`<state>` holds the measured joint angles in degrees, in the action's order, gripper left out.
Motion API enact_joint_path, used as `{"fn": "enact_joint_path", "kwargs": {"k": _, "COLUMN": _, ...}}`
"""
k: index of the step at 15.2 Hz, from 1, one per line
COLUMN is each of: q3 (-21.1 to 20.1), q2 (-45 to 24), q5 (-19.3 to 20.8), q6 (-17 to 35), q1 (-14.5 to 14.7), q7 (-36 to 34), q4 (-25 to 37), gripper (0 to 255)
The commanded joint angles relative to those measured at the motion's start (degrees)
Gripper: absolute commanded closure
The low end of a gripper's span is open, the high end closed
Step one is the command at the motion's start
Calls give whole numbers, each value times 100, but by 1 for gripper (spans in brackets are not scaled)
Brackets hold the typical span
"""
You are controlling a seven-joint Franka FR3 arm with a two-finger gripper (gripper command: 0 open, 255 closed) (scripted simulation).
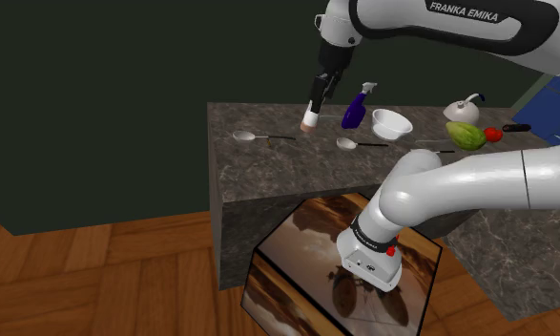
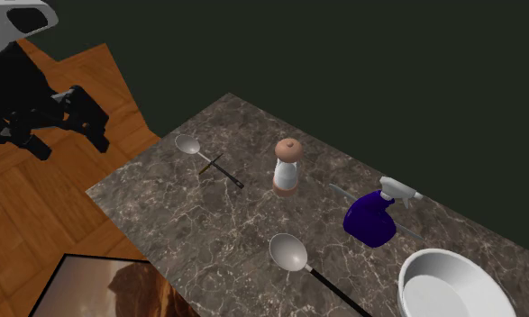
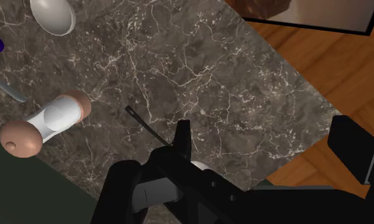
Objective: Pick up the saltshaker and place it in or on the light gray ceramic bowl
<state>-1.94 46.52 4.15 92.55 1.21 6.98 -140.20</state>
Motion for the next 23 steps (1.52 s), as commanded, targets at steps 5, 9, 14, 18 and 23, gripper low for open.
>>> {"fn": "enact_joint_path", "kwargs": {"k": 5, "q3": 401, "q2": -247, "q5": 361, "q6": 575, "q1": -216, "q7": 359, "q4": -186, "gripper": 0}}
{"fn": "enact_joint_path", "kwargs": {"k": 9, "q3": 807, "q2": -616, "q5": 686, "q6": 1176, "q1": -427, "q7": 699, "q4": -259, "gripper": 0}}
{"fn": "enact_joint_path", "kwargs": {"k": 14, "q3": 1317, "q2": -1233, "q5": 1009, "q6": 1937, "q1": -652, "q7": 1106, "q4": -182, "gripper": 0}}
{"fn": "enact_joint_path", "kwargs": {"k": 18, "q3": 1721, "q2": -1829, "q5": 1163, "q6": 2529, "q1": -787, "q7": 1439, "q4": 10, "gripper": 0}}
{"fn": "enact_joint_path", "kwargs": {"k": 23, "q3": 2217, "q2": -2675, "q5": 1168, "q6": 3216, "q1": -888, "q7": 1903, "q4": 406, "gripper": 0}}
